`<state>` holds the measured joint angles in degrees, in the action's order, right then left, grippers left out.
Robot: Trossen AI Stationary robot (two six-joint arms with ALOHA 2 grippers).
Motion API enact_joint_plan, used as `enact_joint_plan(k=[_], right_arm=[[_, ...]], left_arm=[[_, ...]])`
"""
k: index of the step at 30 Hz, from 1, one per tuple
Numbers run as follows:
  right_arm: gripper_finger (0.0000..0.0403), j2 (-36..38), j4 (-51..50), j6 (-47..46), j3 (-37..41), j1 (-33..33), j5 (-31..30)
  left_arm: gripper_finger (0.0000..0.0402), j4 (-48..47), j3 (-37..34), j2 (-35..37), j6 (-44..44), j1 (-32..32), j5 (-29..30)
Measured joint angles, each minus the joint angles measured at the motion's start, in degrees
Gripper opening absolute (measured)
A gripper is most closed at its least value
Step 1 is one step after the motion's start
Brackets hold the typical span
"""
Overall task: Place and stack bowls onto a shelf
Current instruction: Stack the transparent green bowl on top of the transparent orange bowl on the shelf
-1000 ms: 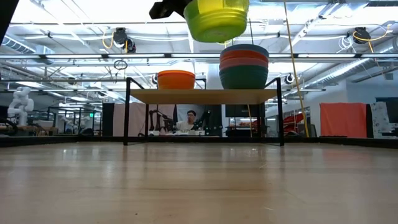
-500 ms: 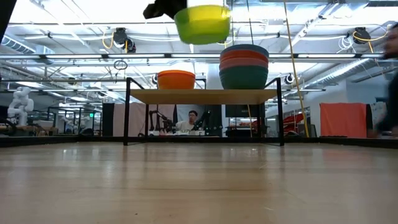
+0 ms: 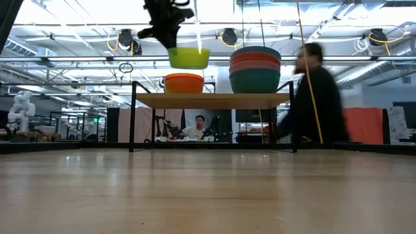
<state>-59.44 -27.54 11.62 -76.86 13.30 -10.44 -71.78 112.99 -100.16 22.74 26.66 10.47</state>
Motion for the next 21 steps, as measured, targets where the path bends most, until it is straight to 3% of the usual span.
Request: enact_joint_plan(k=[9,21], right_arm=[[0.0134,-0.02,-1.87,3.02,0.0,-0.11,-0.11],[0.0134,-0.02,-1.89,4.72,0.0,-0.22,-3.3]], left_arm=[[0.0,2.09,0.0,0.02,-3.78,9.69,-5.4],[0.0,2.11,-0.04,-2.79,-7.63,11.41,-7.6]])
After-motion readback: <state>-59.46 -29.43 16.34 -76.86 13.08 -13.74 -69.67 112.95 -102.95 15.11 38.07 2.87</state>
